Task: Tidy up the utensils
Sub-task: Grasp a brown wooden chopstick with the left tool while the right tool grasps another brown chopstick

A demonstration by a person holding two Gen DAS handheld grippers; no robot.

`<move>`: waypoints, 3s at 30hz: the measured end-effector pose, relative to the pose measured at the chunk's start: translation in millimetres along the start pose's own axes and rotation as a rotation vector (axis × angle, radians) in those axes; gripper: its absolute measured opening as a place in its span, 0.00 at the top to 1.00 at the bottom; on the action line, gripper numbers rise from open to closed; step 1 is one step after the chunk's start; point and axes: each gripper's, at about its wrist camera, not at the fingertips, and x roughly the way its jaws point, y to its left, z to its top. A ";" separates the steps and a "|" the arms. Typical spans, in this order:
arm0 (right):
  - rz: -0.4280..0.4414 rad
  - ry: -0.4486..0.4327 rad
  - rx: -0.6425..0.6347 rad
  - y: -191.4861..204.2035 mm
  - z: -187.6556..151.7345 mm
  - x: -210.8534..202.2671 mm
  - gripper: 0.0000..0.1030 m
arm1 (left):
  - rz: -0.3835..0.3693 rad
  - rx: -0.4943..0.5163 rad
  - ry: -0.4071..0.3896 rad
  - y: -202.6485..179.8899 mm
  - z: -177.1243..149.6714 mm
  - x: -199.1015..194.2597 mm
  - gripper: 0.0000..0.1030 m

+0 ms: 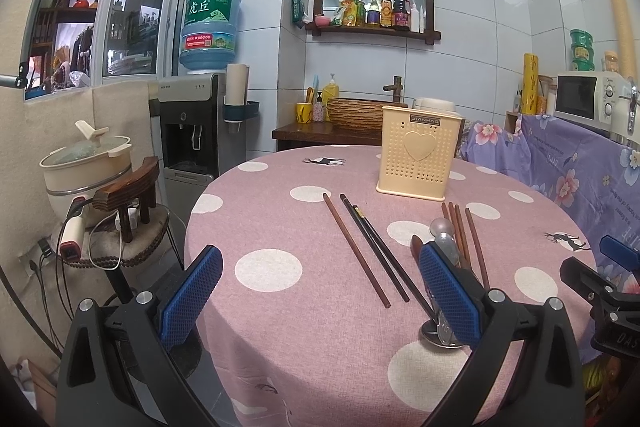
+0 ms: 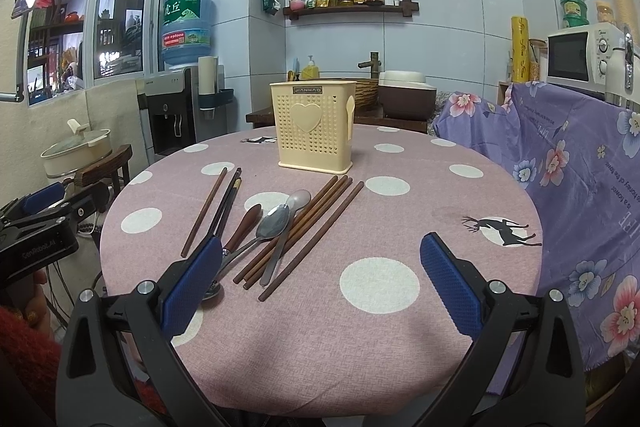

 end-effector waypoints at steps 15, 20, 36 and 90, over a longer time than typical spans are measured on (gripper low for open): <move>-0.060 0.147 0.056 -34.0 12.1 44.4 0.05 | -0.010 -0.004 0.149 13.3 11.2 39.7 0.05; -0.061 0.210 0.053 -42.3 21.1 70.1 0.05 | -0.023 0.066 0.164 10.9 25.9 62.4 0.05; -0.063 0.423 0.109 -49.1 53.4 179.5 0.31 | -0.095 0.006 0.406 10.2 60.8 173.0 0.39; -0.161 0.551 0.222 -46.8 70.7 274.7 0.91 | -0.062 0.118 0.636 -27.1 60.4 283.3 0.91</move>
